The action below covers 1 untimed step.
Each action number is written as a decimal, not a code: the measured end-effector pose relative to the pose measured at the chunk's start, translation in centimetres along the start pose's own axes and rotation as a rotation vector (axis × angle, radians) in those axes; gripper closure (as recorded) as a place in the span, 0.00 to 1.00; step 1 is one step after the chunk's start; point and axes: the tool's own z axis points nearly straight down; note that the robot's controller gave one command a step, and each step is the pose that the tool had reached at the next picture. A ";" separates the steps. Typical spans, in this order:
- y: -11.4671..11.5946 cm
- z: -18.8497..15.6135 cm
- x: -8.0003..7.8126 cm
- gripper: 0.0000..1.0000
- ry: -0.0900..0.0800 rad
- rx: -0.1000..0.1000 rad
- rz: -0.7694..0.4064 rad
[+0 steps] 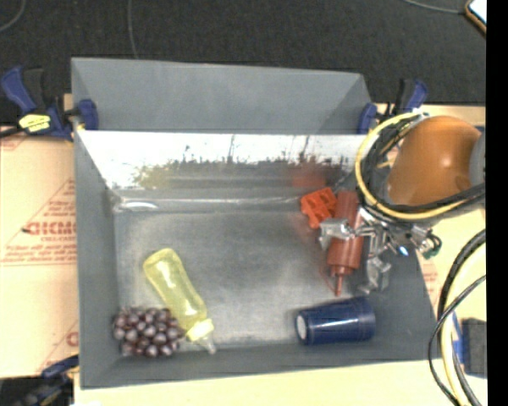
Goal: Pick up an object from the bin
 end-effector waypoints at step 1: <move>-3.6 2.9 -5.2 0.00 -0.001 -0.020 -0.059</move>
Offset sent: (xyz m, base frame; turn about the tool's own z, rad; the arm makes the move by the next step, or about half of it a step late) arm 0.0479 -0.0126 -0.0364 -0.7001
